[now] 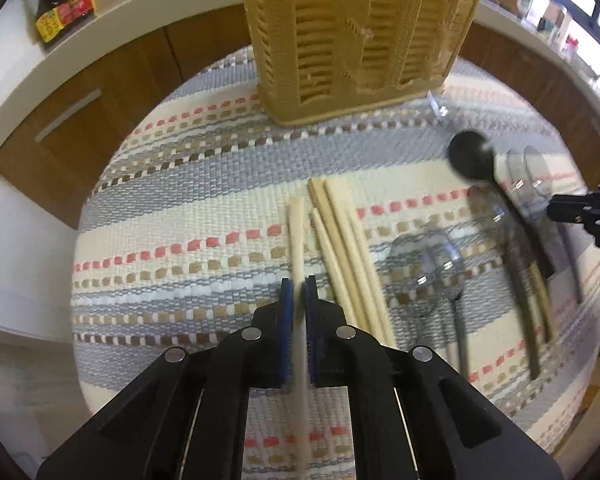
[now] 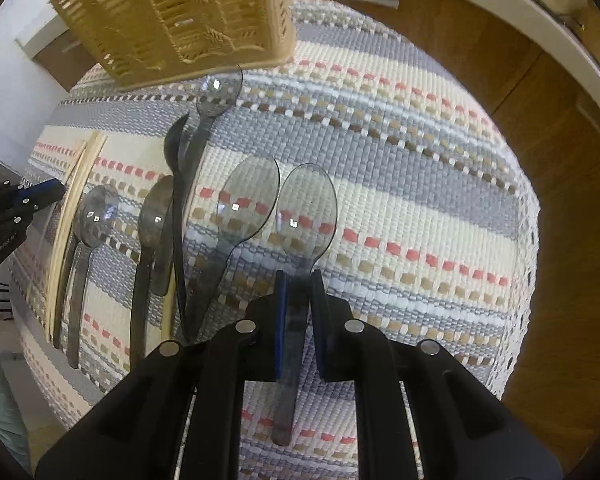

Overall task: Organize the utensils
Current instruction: 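Lift chopstick and spoon and drop them into the tan caddy with both tools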

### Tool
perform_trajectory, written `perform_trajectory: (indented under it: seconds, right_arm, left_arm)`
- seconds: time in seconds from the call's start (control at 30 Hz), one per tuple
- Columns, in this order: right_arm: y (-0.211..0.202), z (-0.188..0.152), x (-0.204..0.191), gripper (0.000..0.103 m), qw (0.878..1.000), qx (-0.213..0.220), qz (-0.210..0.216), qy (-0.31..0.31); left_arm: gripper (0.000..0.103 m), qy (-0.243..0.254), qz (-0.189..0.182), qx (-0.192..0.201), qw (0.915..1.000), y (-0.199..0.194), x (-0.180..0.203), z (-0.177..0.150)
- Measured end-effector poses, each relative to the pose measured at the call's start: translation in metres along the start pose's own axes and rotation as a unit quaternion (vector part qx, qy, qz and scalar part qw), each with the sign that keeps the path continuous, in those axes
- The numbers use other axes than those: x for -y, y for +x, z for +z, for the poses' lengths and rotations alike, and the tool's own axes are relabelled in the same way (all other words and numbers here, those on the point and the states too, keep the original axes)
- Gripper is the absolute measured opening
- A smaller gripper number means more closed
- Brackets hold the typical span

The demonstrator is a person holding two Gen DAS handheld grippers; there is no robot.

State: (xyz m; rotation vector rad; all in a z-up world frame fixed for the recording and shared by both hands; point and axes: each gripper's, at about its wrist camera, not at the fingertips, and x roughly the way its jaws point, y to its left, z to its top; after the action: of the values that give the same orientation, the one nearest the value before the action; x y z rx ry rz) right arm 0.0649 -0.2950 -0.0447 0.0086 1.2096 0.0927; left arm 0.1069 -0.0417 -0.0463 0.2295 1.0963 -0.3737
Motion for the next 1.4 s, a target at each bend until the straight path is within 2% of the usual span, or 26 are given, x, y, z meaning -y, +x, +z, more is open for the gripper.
perform_trajectory:
  seconds: [0.1,0.17,0.3,0.43,0.6,0.7,0.9,1.0,1.1,1.17,1.27,1.4]
  right_arm:
    - [-0.026,0.001,0.004,0.01,0.998,0.045,0.035,0.01]
    - [-0.055,0.007,0.003,0.01,0.994,0.094,0.046,0.006]
    - [-0.108,0.023,-0.004,0.01,0.981,0.183,0.069,-0.004]
    - [-0.14,0.045,-0.011,0.01,0.961,0.267,0.063,-0.021]
    - [-0.15,0.086,-0.019,0.01,0.935,0.348,0.069,-0.015]
    - [-0.154,0.107,-0.029,0.01,0.915,0.4,0.051,-0.011]
    - [-0.142,0.141,-0.032,0.01,0.899,0.438,0.023,-0.003]
    - [-0.126,0.155,-0.036,0.01,0.894,0.448,-0.003,0.001]
    - [-0.112,0.165,-0.036,0.01,0.895,0.446,-0.011,0.001]
    - [-0.103,0.17,-0.034,0.01,0.897,0.441,-0.007,0.004]
    - [-0.091,0.169,-0.031,0.01,0.898,0.439,-0.006,0.01]
    - [-0.082,0.166,-0.031,0.01,0.901,0.434,0.0,0.009]
  left_arm:
    - [0.004,-0.015,-0.023,0.05,0.9984,-0.026,-0.007,0.002]
    - [0.004,-0.021,-0.042,0.104,0.9935,-0.059,-0.011,0.009]
    - [0.004,-0.021,-0.068,0.209,0.9753,-0.122,-0.009,0.034]
    - [0.004,-0.025,-0.08,0.283,0.9554,-0.158,-0.003,0.055]
    - [0.004,-0.041,-0.086,0.365,0.926,-0.168,-0.002,0.089]
    - [0.004,-0.052,-0.071,0.404,0.9106,-0.172,0.0,0.108]
    - [0.004,-0.085,-0.042,0.46,0.8829,-0.157,-0.012,0.142]
    - [0.004,-0.091,-0.038,0.469,0.8776,-0.148,-0.02,0.156]
    - [0.004,-0.09,-0.018,0.472,0.8766,-0.132,-0.02,0.165]
    - [0.004,-0.087,-0.003,0.471,0.8781,-0.122,-0.018,0.165]
    - [0.004,-0.082,0.019,0.475,0.8757,-0.109,-0.015,0.164]
    - [0.004,-0.077,0.02,0.471,0.8783,-0.097,-0.016,0.159]
